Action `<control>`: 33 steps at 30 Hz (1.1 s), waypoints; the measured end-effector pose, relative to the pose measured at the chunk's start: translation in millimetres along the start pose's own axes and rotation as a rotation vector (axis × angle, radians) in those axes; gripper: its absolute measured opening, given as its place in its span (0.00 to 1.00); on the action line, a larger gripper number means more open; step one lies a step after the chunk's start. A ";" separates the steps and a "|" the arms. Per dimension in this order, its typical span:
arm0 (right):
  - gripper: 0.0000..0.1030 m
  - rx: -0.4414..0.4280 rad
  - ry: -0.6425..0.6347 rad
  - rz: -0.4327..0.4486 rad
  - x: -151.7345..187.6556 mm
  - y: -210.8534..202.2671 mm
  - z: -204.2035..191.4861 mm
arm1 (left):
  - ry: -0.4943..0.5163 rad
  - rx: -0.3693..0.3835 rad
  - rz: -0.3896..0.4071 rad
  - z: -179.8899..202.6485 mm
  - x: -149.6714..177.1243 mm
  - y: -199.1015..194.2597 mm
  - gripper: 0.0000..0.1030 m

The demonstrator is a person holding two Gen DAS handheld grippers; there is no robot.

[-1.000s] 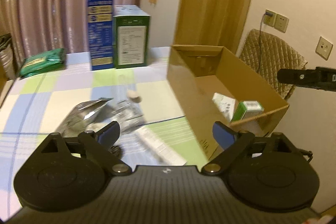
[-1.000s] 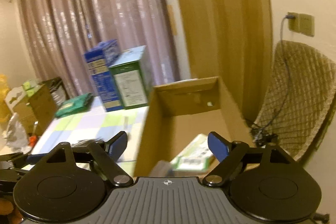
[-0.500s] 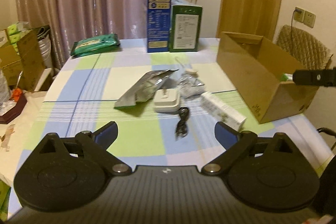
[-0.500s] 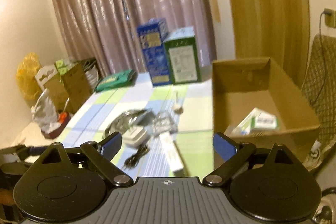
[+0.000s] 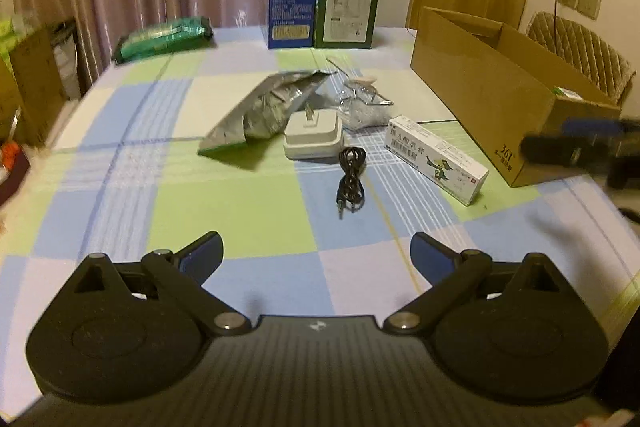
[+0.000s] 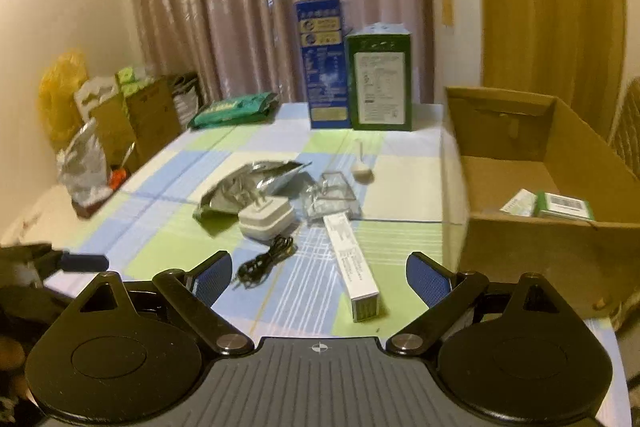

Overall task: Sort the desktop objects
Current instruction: 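Move both tools back over the table toward the cable and white ointment box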

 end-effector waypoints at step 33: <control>0.57 0.069 -0.025 -0.209 6.1 88.1 24.7 | 0.052 0.057 -0.085 -4.7 -20.0 74.9 0.95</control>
Point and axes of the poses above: each gripper's, at about its wrist camera, not at the fingertips, and y roughly the way its jaws point, z to its right, x to its underside, the point moved 2 cm from there along y, roughly the way its jaws point, and after that the axes turned 10 degrees about y, right-handed, at the moved point
